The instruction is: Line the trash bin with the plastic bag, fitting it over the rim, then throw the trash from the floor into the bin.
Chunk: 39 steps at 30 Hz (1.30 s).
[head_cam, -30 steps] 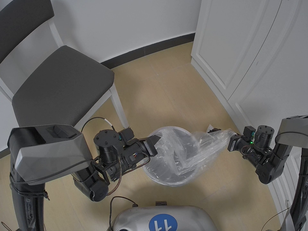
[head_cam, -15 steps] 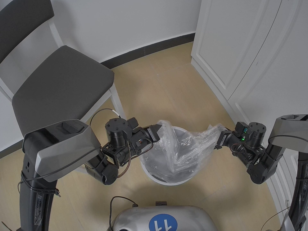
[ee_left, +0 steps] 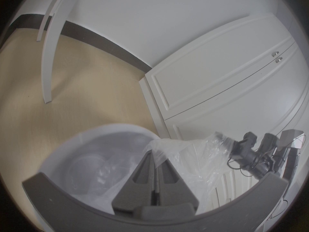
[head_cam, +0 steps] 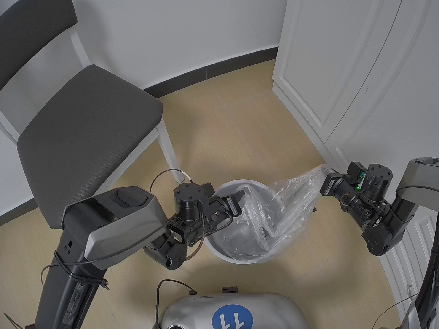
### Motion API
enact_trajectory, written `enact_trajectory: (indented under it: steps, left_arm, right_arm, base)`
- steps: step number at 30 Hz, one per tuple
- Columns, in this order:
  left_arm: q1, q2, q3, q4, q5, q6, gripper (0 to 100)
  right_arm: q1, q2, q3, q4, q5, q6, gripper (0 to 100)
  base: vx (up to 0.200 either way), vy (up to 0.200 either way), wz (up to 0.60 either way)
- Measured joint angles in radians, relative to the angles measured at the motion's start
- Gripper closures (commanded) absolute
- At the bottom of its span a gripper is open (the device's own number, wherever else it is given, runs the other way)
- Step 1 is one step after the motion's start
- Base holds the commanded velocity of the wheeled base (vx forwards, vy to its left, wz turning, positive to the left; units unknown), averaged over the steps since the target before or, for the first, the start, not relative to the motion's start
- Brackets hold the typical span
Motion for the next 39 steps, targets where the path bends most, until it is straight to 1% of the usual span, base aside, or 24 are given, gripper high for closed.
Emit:
enact_trajectory:
  steps: [5, 9, 14, 22, 26, 29, 32, 35, 39]
  left_arm:
    - [-0.023, 0.035, -0.038, 0.039, 0.001, 0.014, 100]
    - [-0.032, 0.058, -0.073, 0.066, 0.013, 0.052, 100]
    - [-0.015, 0.054, -0.084, 0.066, 0.038, 0.063, 100]
    - [0.032, -0.013, -0.087, 0.057, 0.042, 0.063, 100]
    - [0.039, -0.029, -0.083, 0.009, 0.047, 0.062, 100]
    - [0.037, -0.039, -0.054, -0.024, 0.062, 0.062, 100]
    - [0.038, -0.056, 0.003, -0.053, 0.07, 0.062, 100]
    - [0.04, -0.081, 0.084, -0.099, 0.072, 0.062, 100]
    - [0.047, -0.118, 0.23, -0.174, 0.072, 0.064, 100]
  right_arm:
    - [0.024, -0.026, 0.028, 0.0, 0.001, 0.0, 100]
    - [0.059, -0.023, 0.05, 0.0, 0.0, 0.0, 100]
    - [0.096, 0.009, 0.062, 0.0, 0.0, 0.0, 100]
    - [0.102, 0.068, 0.034, 0.0, -0.008, -0.001, 100]
    - [0.084, 0.083, 0.006, 0.0, -0.015, -0.002, 100]
    - [0.071, 0.084, -0.001, 0.0, -0.015, -0.002, 100]
    - [0.059, 0.081, -0.002, 0.0, -0.016, -0.002, 100]
    - [0.047, 0.076, 0.001, 0.0, -0.014, -0.004, 100]
    - [0.037, 0.069, 0.014, 0.0, -0.007, -0.009, 100]
  base:
    - [0.0, 0.0, 0.0]
    - [0.0, 0.0, 0.0]
    - [0.0, 0.0, 0.0]
    - [0.0, 0.0, 0.0]
    - [0.0, 0.0, 0.0]
    - [0.0, 0.0, 0.0]
    - [0.0, 0.0, 0.0]
    - [0.0, 0.0, 0.0]
    - [0.0, 0.0, 0.0]
